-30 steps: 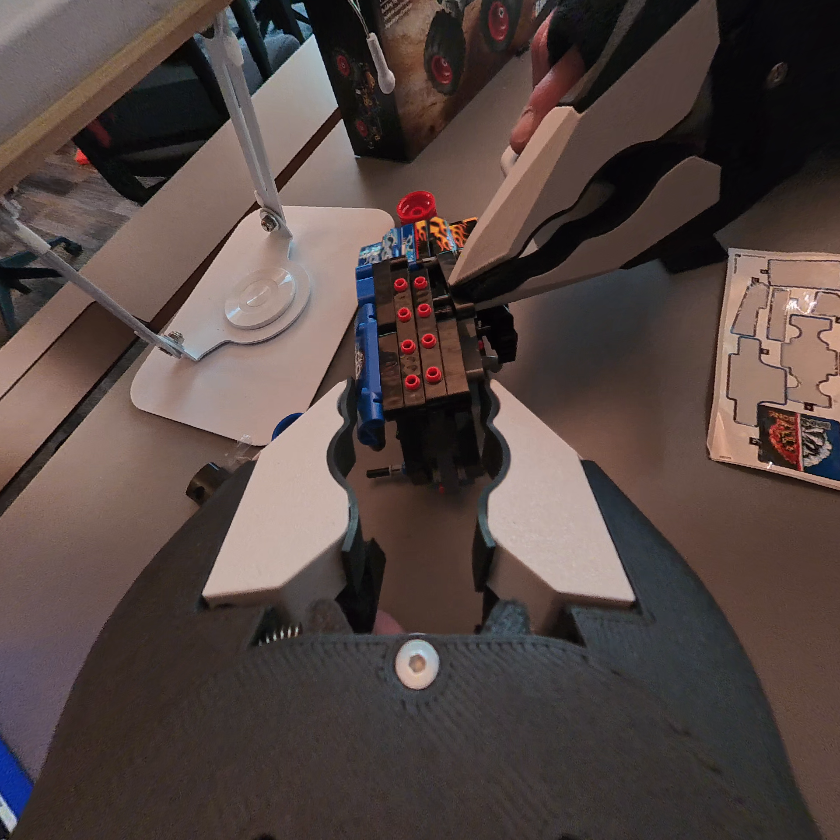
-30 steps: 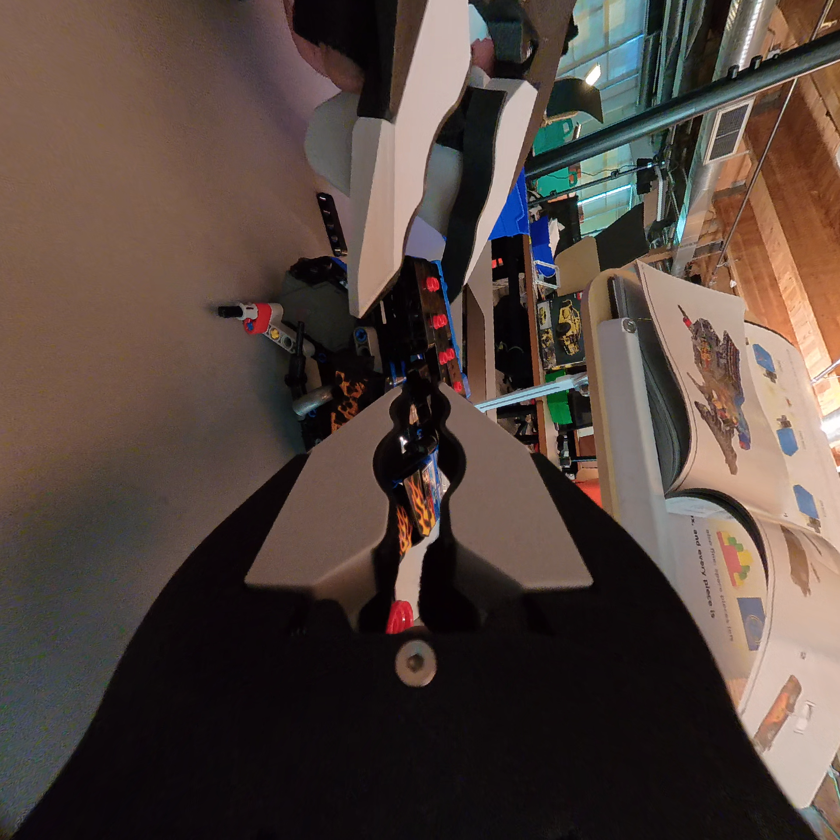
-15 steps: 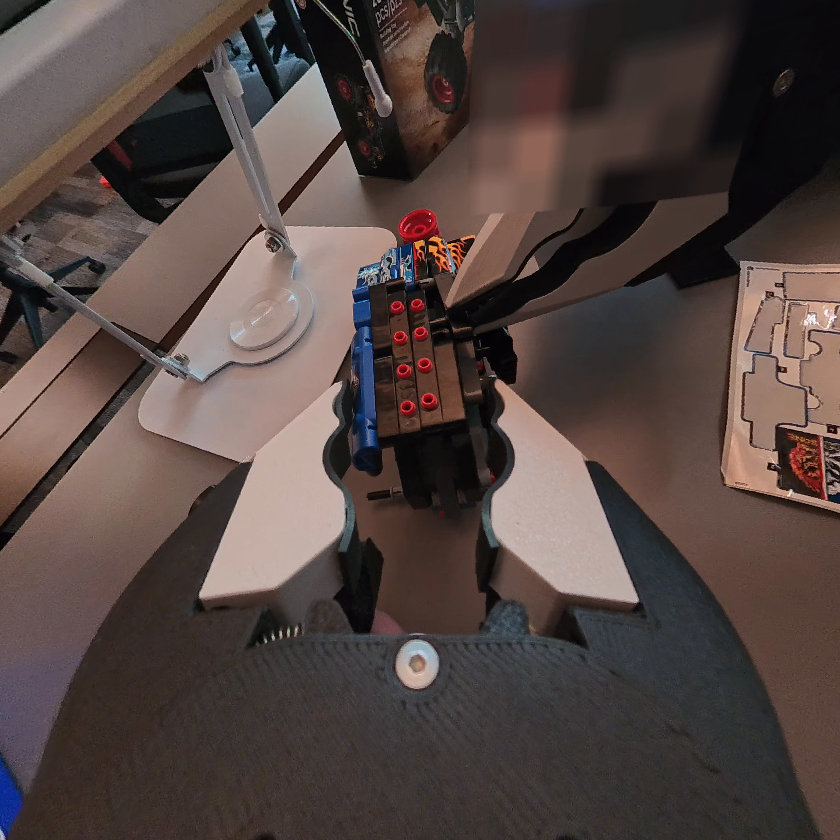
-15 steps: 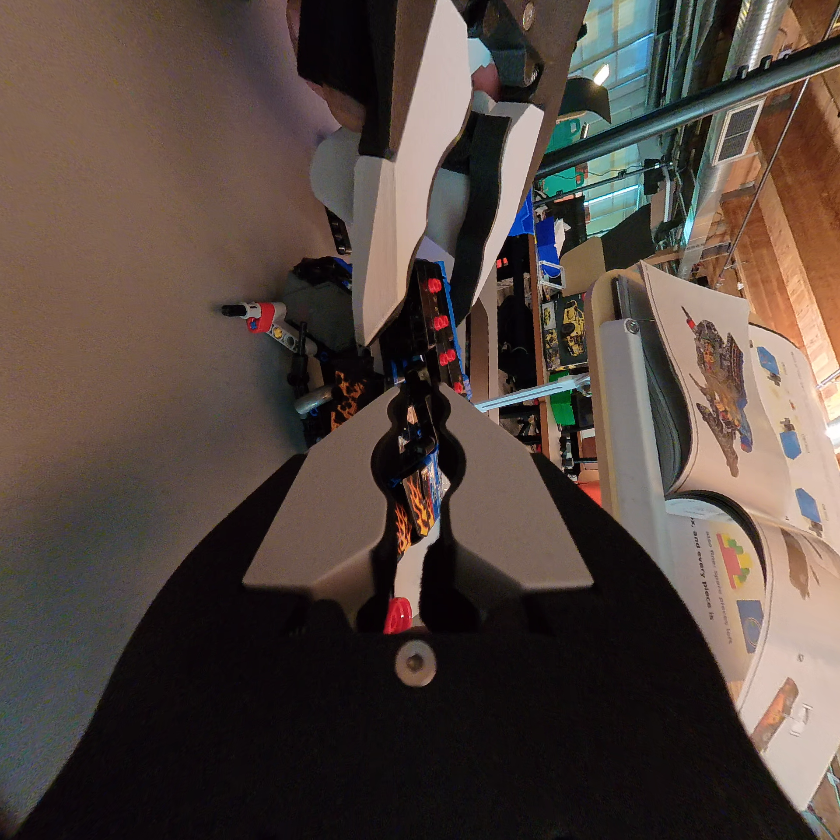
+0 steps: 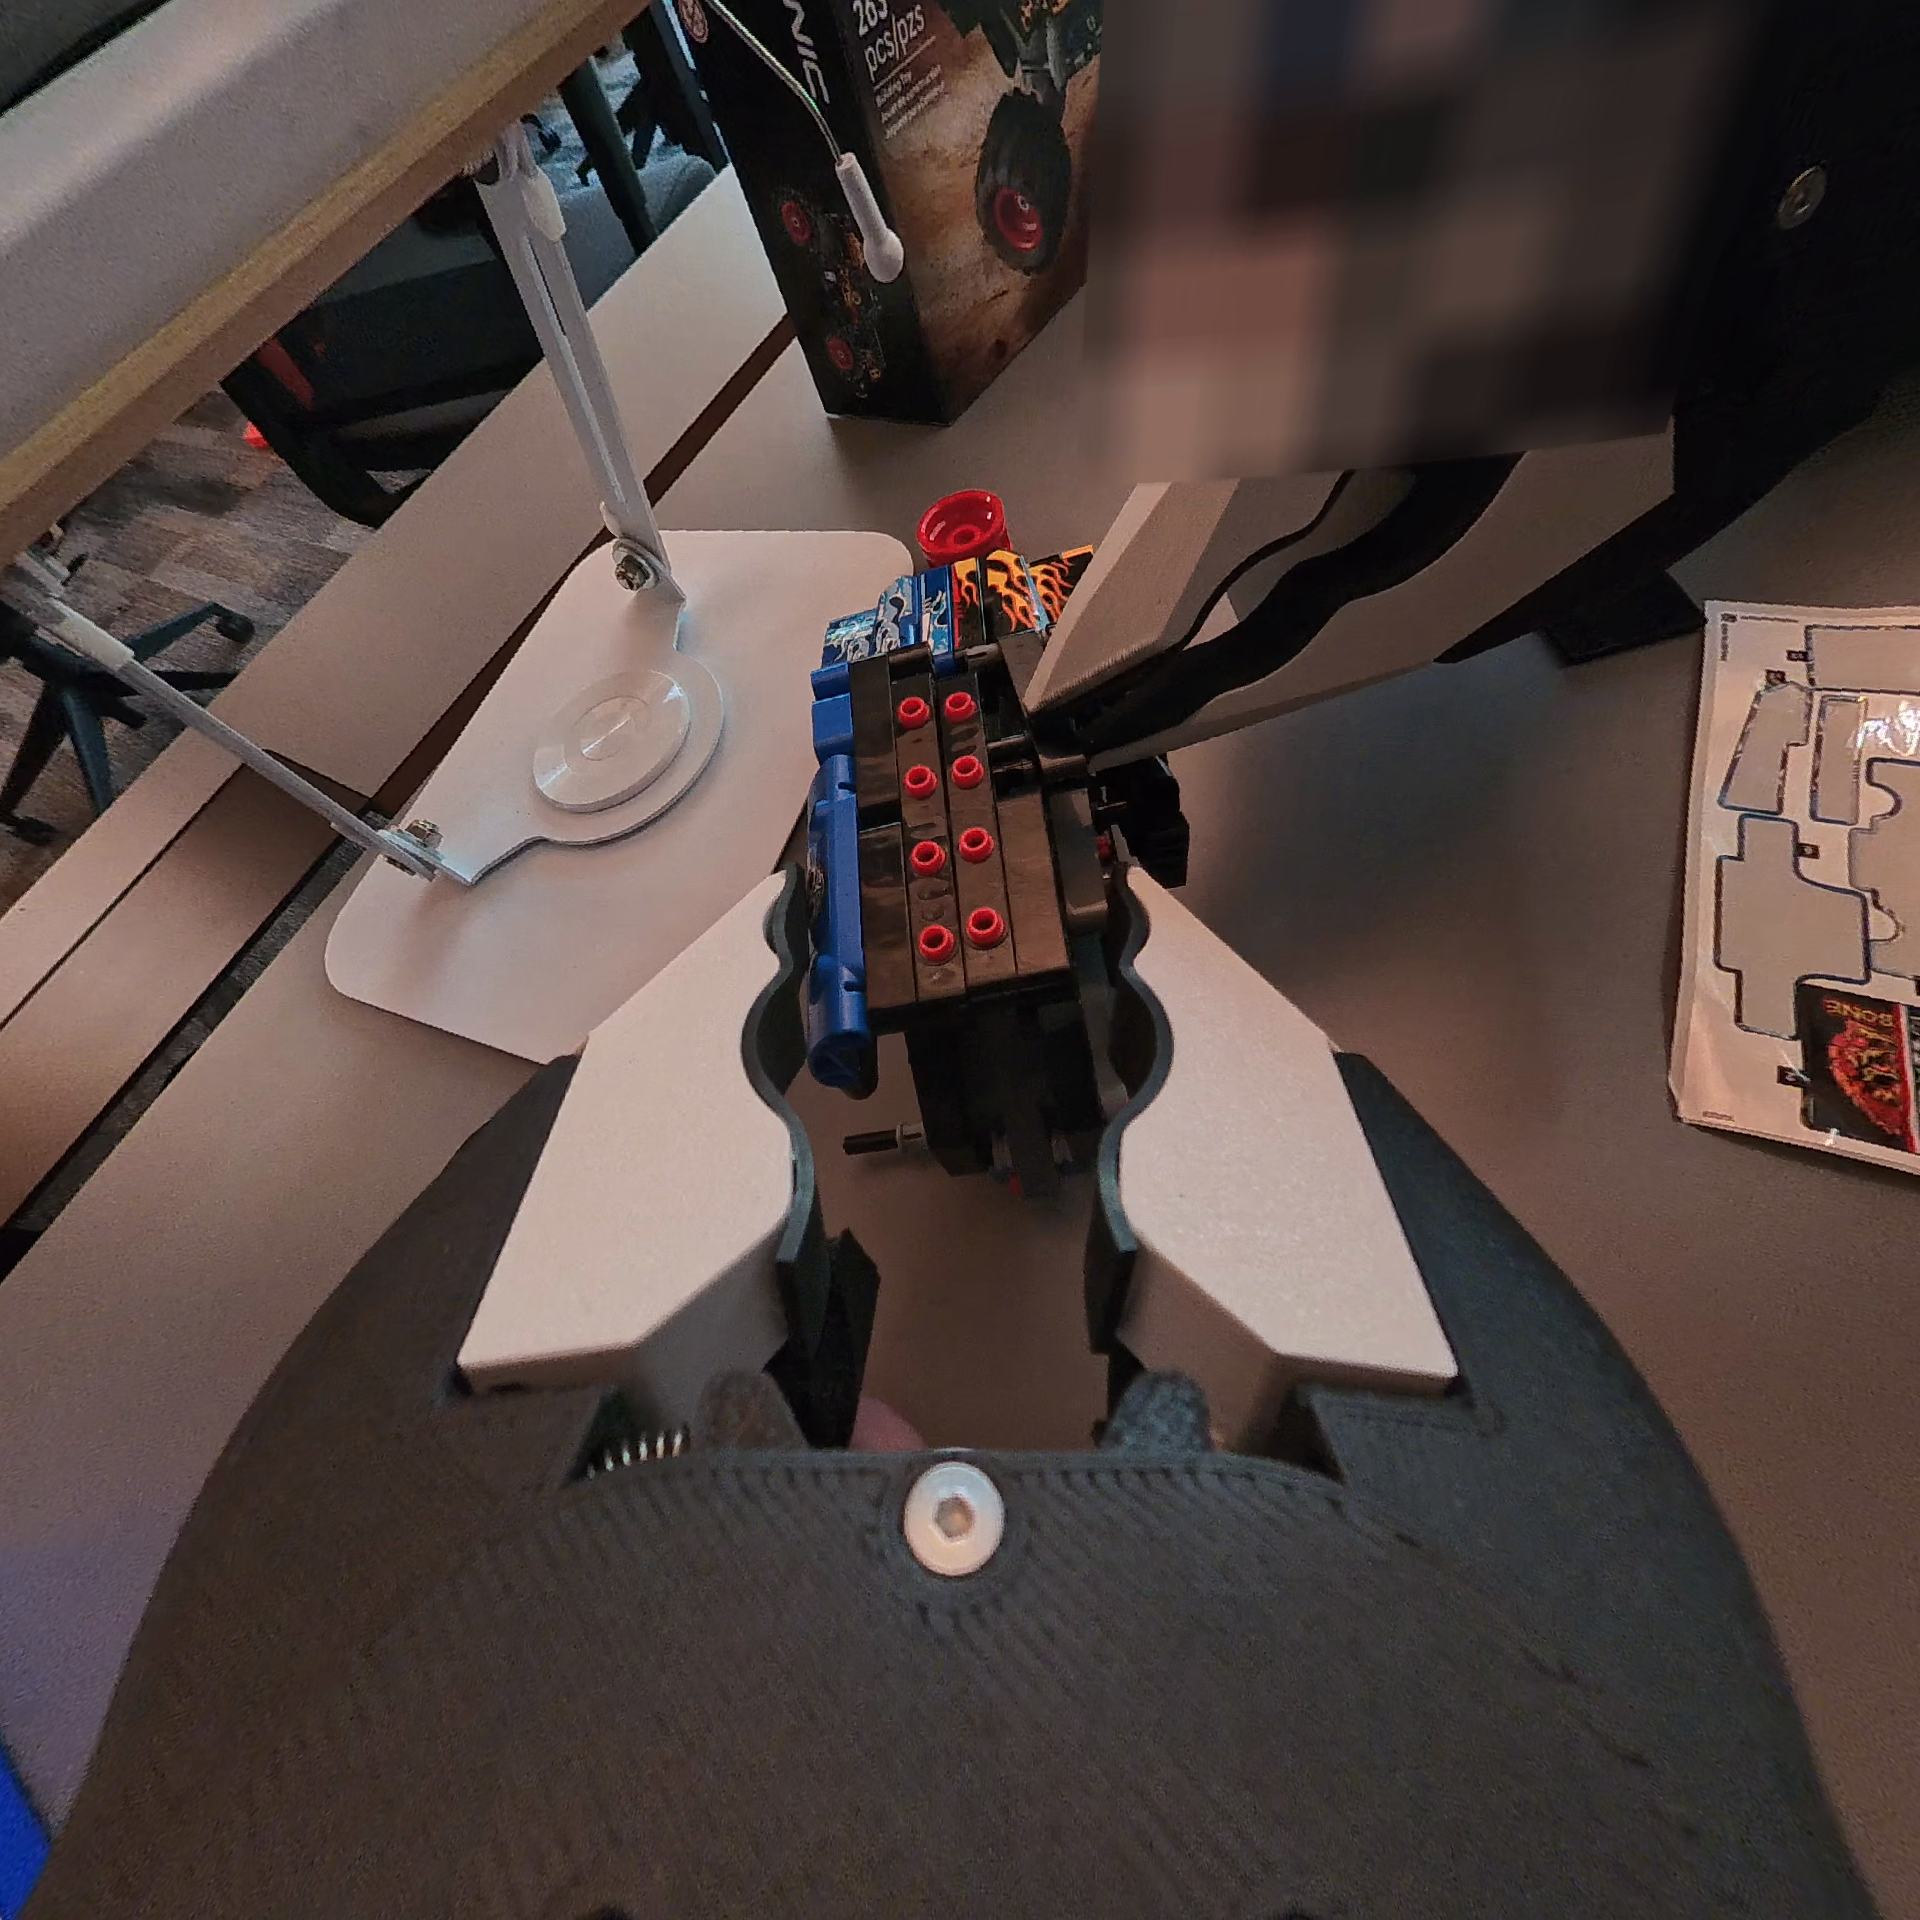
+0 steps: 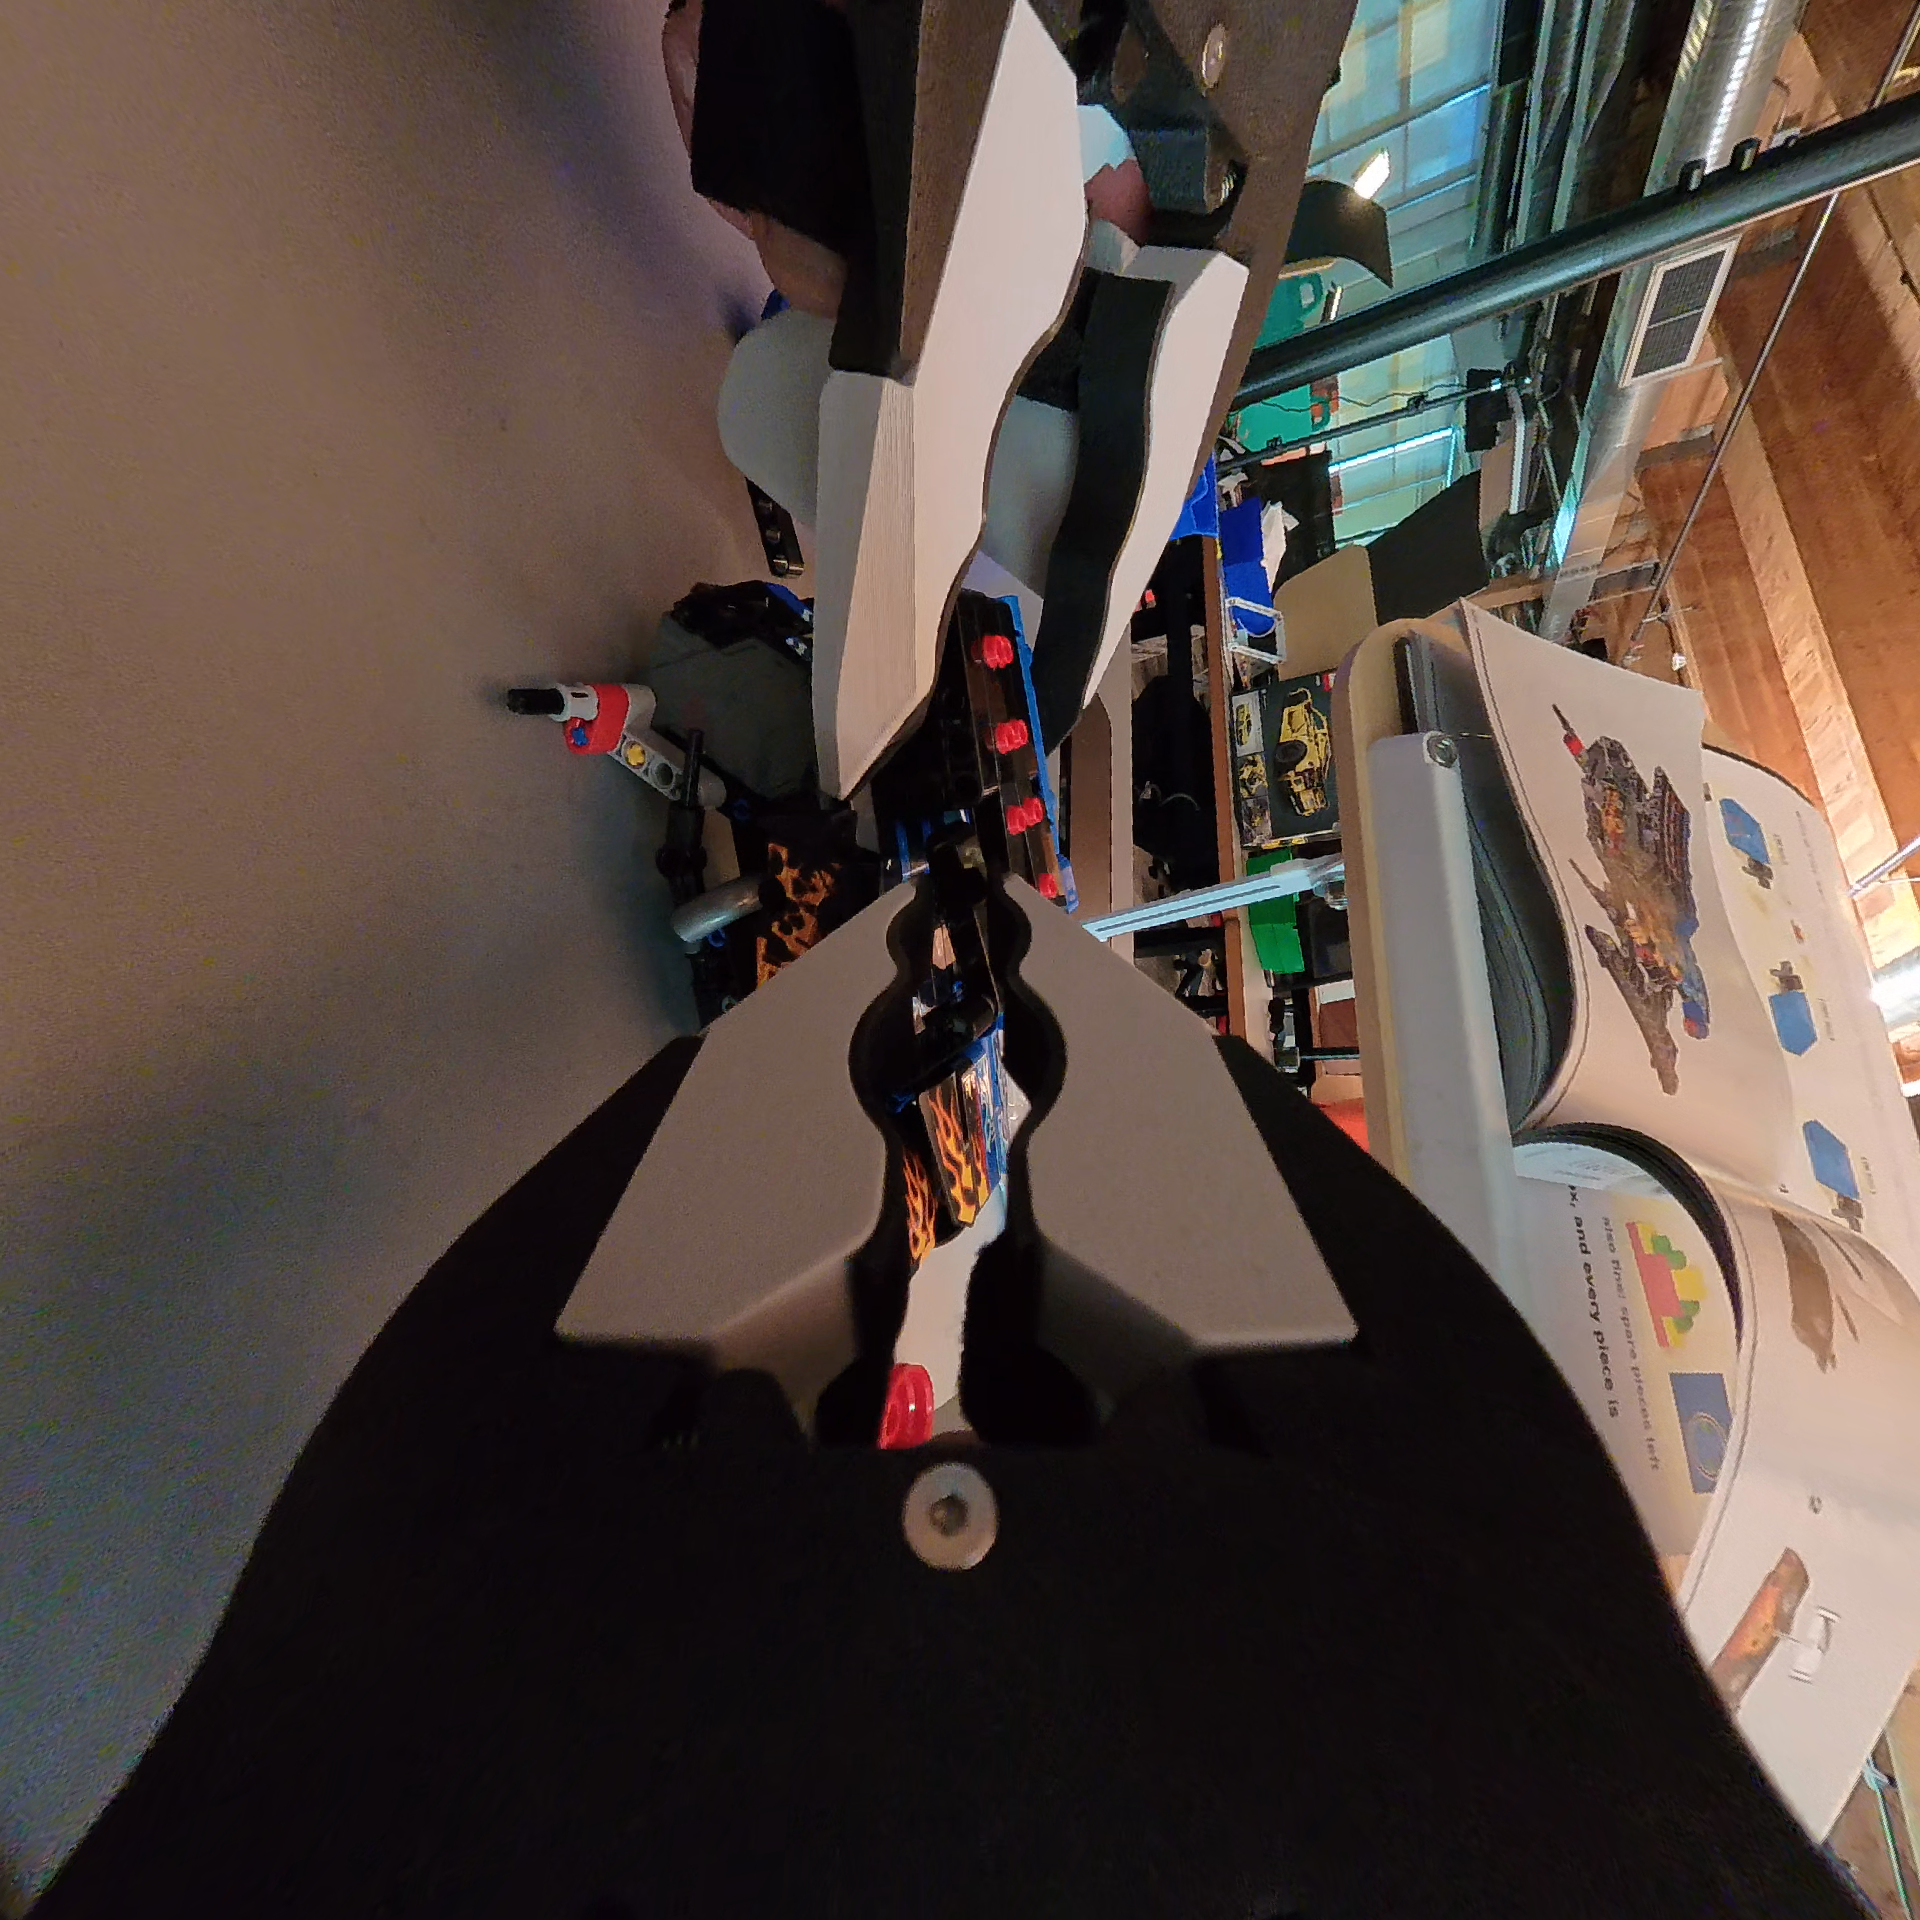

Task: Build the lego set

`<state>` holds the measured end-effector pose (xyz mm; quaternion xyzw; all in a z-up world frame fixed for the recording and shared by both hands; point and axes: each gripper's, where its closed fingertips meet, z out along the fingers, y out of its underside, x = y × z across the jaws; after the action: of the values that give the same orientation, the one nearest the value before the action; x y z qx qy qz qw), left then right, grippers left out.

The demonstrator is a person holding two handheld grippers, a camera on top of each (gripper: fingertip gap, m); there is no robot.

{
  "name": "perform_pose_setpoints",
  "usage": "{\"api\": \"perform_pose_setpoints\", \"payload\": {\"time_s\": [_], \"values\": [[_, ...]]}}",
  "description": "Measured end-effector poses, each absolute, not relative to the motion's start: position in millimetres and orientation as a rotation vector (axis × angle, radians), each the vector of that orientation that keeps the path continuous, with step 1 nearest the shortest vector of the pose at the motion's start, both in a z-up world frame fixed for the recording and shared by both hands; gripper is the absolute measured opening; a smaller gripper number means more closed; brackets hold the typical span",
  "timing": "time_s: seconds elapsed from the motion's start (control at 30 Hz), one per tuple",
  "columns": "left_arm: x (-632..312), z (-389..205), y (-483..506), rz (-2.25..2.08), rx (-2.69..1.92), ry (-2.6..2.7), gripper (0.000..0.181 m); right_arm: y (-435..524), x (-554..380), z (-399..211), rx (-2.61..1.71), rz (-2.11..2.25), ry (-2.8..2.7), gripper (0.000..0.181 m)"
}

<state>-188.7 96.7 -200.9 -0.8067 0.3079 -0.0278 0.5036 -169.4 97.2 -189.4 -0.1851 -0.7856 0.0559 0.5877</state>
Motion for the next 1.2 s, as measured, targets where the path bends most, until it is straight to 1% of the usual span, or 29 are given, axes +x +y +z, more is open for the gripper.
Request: {"api": "perform_pose_setpoints", "payload": {"time_s": [0.37,0.6,0.77,1.07,1.2], "values": [[-186,-201,99,-0.089,-1.931,0.732,0.059,101,-169,-189,-0.433,0.105,-1.827,0.008],[-184,-200,102,-0.118,-1.92,0.711,0.059,104,-169,-186,-0.459,0.13,-1.807,0.015],[-184,-201,103,-0.121,-1.916,0.701,0.058,102,-169,-189,-0.45,0.122,-1.821,0.008],[-181,-191,108,-0.169,-1.87,0.661,0.059,102,-170,-189,-0.458,0.129,-1.821,0.007],[-183,-202,111,-0.17,-1.902,0.674,0.057,102,-170,-189,-0.463,0.142,-1.812,0.007]]}}
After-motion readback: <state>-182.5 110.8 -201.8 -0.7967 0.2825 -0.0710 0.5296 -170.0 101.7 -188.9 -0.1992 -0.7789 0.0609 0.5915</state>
